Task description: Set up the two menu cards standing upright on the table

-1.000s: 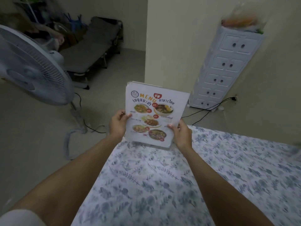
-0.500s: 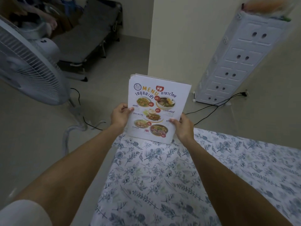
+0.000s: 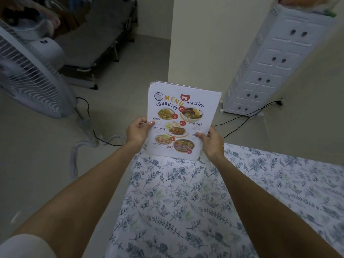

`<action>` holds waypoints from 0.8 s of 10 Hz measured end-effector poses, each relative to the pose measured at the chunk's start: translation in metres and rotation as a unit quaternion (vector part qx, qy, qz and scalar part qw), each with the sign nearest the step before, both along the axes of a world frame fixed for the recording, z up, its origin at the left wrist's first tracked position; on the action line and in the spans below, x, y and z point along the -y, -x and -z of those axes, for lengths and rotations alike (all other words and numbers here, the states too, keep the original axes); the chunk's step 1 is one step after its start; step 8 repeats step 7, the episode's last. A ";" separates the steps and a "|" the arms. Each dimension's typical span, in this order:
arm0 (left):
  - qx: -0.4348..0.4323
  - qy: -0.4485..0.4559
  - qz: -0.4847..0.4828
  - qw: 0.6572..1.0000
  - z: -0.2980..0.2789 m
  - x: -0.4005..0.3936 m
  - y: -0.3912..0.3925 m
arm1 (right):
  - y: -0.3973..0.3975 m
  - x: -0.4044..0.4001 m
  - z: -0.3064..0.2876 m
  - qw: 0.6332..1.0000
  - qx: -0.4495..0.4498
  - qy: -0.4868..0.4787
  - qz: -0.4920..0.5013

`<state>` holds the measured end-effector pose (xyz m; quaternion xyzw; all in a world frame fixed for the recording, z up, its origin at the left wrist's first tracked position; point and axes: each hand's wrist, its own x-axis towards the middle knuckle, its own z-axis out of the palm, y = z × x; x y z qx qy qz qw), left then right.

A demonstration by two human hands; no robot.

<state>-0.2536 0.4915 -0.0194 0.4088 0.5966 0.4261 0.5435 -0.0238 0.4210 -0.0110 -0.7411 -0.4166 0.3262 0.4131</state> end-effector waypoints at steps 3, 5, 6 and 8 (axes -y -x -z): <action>-0.102 -0.058 0.035 0.992 0.001 0.009 -0.001 | 0.001 0.004 -0.006 0.994 0.103 0.032 -0.034; -0.278 -0.111 0.119 0.947 -0.011 0.019 -0.005 | -0.007 0.010 -0.008 0.965 0.214 0.103 -0.114; -0.359 -0.106 0.176 0.910 -0.009 0.022 -0.001 | -0.010 0.014 -0.006 0.940 0.280 0.128 -0.148; -0.464 -0.053 0.238 0.852 -0.014 0.029 0.000 | -0.013 0.024 -0.011 0.910 0.334 0.160 -0.187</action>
